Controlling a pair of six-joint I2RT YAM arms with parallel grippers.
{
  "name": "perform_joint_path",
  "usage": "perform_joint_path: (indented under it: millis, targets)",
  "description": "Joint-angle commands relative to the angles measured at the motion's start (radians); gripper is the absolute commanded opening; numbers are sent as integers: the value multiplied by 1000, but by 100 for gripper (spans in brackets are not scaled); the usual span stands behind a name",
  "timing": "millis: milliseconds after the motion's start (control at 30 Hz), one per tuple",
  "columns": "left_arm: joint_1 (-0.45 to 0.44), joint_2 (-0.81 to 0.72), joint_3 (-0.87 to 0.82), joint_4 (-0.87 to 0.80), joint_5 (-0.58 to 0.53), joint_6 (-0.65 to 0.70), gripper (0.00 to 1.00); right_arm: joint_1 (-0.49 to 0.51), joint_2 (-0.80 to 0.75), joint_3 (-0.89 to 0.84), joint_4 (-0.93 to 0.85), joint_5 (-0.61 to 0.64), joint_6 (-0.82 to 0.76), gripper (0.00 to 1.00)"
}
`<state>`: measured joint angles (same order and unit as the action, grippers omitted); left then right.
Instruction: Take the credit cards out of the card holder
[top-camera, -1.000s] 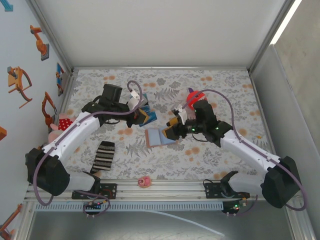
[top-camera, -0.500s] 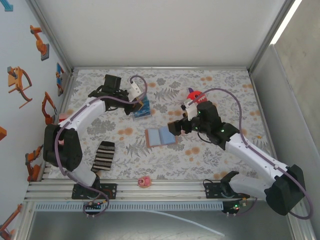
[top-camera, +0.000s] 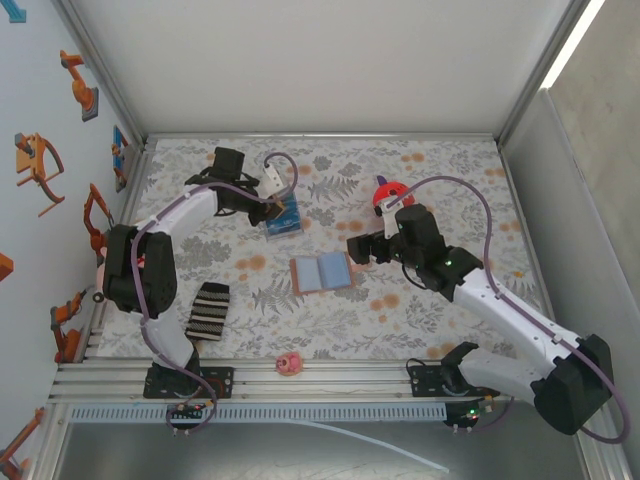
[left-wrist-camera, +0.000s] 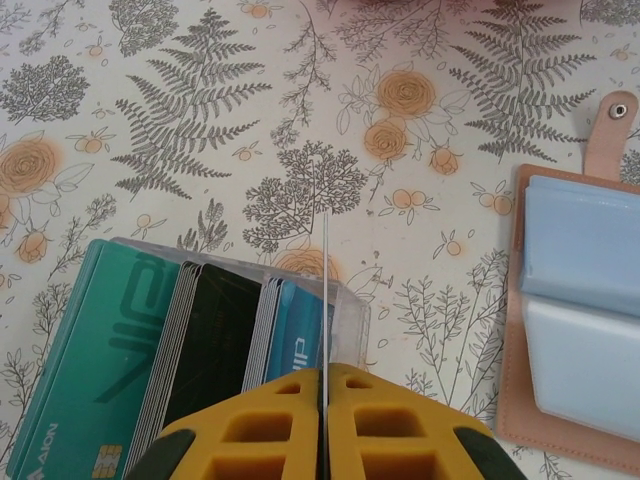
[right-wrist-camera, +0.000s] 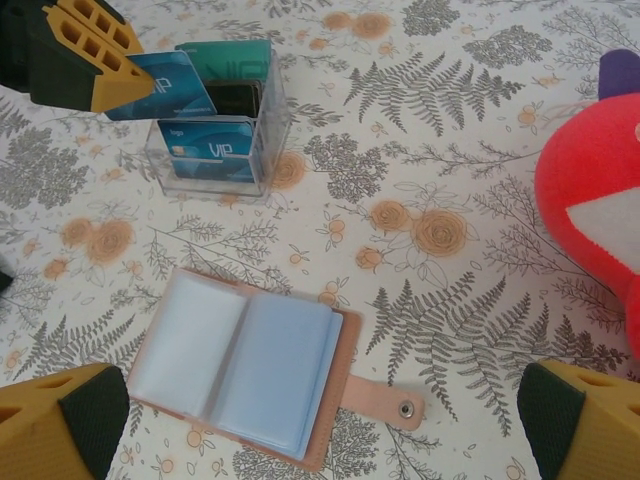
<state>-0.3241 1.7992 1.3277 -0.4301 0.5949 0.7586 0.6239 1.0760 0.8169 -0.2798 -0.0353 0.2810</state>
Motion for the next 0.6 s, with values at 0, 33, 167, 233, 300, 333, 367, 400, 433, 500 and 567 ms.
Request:
perform_joint_path:
  millis: [0, 33, 167, 233, 300, 333, 367, 400, 433, 500, 567]
  targets:
    - [19, 25, 37, 10, 56, 42, 9, -4, 13, 42, -6, 40, 24, 99]
    - [21, 31, 39, 12, 58, 43, 9, -4, 14, 45, -6, 42, 24, 99]
    - [25, 50, 48, 10, 63, 51, 9, -4, 16, 47, -2, 49, 26, 99]
    - [25, 65, 55, 9, 70, 52, 9, -4, 15, 48, 0, 51, 27, 99]
    - [25, 78, 63, 1, 82, 54, 9, -4, 17, 48, 0, 52, 26, 99]
    - [25, 86, 69, -3, 91, 57, 9, -4, 18, 48, 1, 52, 28, 99]
    - [25, 92, 72, -7, 100, 59, 9, -3, 18, 46, 1, 52, 28, 99]
    - [25, 98, 74, -9, 105, 61, 9, -5, 19, 47, -1, 52, 28, 99]
    - [25, 104, 80, -17, 110, 67, 9, -4, 19, 46, -1, 54, 29, 99]
    - [24, 117, 92, -47, 118, 91, 9, -4, 19, 44, -2, 55, 29, 99]
    - [23, 130, 105, -74, 117, 109, 9, -4, 18, 43, -5, 59, 29, 99]
